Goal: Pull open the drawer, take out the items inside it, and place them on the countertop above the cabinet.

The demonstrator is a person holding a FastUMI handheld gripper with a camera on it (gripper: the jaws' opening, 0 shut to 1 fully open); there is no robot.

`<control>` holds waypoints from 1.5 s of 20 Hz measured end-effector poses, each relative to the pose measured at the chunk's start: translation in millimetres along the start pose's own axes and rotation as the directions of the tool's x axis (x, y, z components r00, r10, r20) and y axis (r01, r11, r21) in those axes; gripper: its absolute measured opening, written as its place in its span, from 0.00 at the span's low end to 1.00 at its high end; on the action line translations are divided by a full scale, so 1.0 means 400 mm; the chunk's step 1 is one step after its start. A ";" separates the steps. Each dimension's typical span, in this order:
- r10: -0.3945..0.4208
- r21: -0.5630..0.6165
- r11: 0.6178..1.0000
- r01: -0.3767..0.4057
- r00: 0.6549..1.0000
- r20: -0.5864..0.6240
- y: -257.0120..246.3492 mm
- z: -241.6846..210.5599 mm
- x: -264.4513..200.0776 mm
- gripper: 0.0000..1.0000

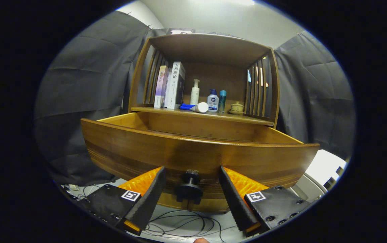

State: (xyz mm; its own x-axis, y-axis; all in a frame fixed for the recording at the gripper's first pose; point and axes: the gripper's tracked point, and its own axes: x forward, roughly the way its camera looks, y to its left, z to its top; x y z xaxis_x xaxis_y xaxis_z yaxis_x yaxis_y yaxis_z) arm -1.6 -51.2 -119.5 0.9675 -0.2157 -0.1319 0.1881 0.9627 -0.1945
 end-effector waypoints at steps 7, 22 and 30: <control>-0.034 0.045 0.998 0.034 0.999 -0.008 -0.011 0.006 0.032 0.99; -0.037 0.089 0.995 0.037 0.999 -0.002 -0.007 0.055 0.164 0.98; -0.034 0.110 0.993 0.037 0.999 -0.027 -0.014 0.087 0.278 0.99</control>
State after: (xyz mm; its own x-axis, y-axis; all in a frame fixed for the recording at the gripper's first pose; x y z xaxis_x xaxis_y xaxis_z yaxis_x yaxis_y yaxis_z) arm 110.9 -74.9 -99.3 0.9555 -0.2532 -0.1516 0.2414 0.9661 -0.0916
